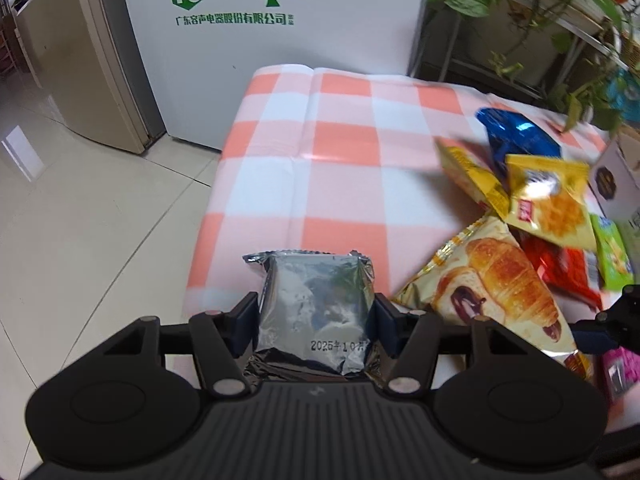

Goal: Organize snacks
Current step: 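Close the right tool on the croissant bag while the left holds the foil packet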

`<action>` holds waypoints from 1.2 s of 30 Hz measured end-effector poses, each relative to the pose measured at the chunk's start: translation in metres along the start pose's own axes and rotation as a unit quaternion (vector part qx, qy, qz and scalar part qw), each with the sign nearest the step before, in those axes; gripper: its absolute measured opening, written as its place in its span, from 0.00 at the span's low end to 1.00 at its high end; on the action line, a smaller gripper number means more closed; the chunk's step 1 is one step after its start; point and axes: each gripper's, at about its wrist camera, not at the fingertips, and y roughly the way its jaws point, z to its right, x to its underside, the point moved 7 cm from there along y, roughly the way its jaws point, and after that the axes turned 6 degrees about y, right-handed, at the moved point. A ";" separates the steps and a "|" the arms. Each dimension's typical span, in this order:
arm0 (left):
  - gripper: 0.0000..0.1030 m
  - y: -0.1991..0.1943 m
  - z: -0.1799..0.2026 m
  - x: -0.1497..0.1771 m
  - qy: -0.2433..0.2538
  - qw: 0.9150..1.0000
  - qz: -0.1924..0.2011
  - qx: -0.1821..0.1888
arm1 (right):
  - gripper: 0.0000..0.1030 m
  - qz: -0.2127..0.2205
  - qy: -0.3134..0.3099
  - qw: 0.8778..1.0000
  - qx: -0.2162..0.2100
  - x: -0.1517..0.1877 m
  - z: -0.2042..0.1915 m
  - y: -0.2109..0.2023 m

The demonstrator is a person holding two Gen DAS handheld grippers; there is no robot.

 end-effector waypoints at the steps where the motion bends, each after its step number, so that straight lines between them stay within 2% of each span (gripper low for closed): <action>1: 0.57 -0.002 0.002 0.004 0.003 1.000 -0.001 0.000 | 0.57 -0.003 0.002 1.000 0.001 0.004 0.002 -0.003; 7: 0.57 -0.014 0.015 0.023 0.016 1.000 0.002 -0.003 | 0.58 -0.021 0.019 1.000 0.004 0.024 0.015 -0.018; 11: 0.57 -0.022 0.020 0.035 0.002 1.000 0.002 -0.003 | 0.58 -0.038 0.038 0.999 0.003 0.034 0.026 -0.022; 14: 0.58 -0.026 0.027 0.041 0.009 1.000 0.004 -0.005 | 0.64 -0.043 0.049 0.998 -0.001 0.039 0.030 -0.025; 16: 0.63 -0.026 0.030 0.042 0.009 1.000 0.008 -0.006 | 0.70 -0.038 0.047 0.998 -0.002 0.038 0.029 -0.028; 17: 0.70 -0.024 0.031 0.042 0.011 1.000 0.007 -0.005 | 0.73 -0.033 0.048 0.998 0.000 0.037 0.030 -0.028; 22: 0.84 -0.019 0.027 0.041 0.015 1.000 0.006 -0.006 | 0.77 -0.024 0.041 0.999 0.014 0.033 0.030 -0.021; 24: 0.97 -0.015 0.024 0.042 0.014 1.000 0.003 -0.006 | 0.81 -0.028 0.031 0.999 0.020 0.033 0.027 -0.015; 25: 1.00 -0.013 0.022 0.042 0.011 1.000 0.001 -0.008 | 0.81 -0.031 0.026 0.999 0.023 0.033 0.026 -0.010; 30: 1.00 -0.012 0.022 0.044 0.009 1.000 0.004 -0.003 | 0.90 -0.031 -0.009 0.999 0.044 0.034 0.024 0.002; 32: 1.00 -0.012 0.022 0.044 0.009 1.000 0.004 -0.003 | 0.97 -0.028 -0.019 0.998 0.049 0.035 0.024 0.006; 36: 1.00 -0.011 0.021 0.044 0.006 1.000 0.004 -0.003 | 1.00 -0.020 -0.027 0.998 0.059 0.036 0.023 0.011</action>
